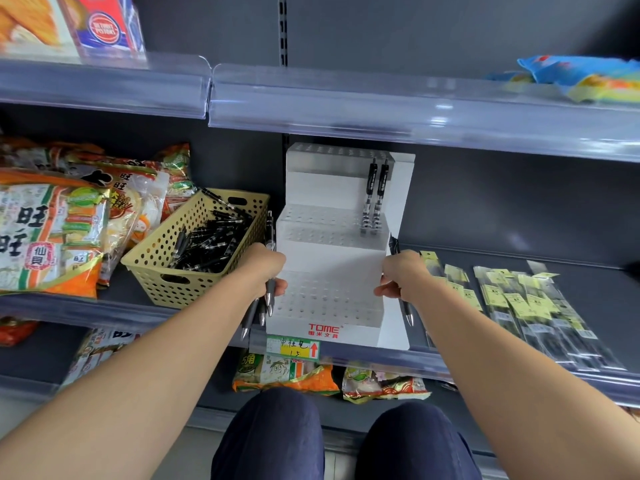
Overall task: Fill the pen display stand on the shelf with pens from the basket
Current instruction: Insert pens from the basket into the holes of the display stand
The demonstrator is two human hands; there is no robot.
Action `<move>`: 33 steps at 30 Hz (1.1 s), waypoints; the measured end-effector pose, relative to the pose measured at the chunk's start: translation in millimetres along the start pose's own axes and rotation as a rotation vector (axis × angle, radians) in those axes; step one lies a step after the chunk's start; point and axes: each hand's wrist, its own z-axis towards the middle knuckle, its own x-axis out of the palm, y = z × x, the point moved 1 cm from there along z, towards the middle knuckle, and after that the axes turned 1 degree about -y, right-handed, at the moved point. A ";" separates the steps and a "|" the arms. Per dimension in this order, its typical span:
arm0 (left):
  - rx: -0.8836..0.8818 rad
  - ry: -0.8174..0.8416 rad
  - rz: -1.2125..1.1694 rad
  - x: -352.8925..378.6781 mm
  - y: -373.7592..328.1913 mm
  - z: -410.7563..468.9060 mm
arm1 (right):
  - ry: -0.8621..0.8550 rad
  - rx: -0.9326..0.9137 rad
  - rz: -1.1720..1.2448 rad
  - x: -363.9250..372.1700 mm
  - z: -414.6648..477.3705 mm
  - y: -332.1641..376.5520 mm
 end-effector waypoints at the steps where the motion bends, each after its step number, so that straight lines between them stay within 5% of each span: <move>1: -0.006 -0.001 0.007 -0.3 2.5 -1.4 | 0.004 0.001 -0.012 -0.1 -1.8 -1.3; 23: -0.038 0.028 0.014 -13.2 3.2 -32.3 | 0.030 0.048 -0.032 -10.6 -36.5 -6.9; 29: 0.157 -0.189 0.023 -19.4 -15.1 -31.5 | -0.359 -0.329 0.106 -28.3 -60.1 18.9; 33: 0.274 -0.196 -0.070 -17.1 -34.0 -42.3 | -0.329 -0.431 0.251 -33.8 -83.1 46.3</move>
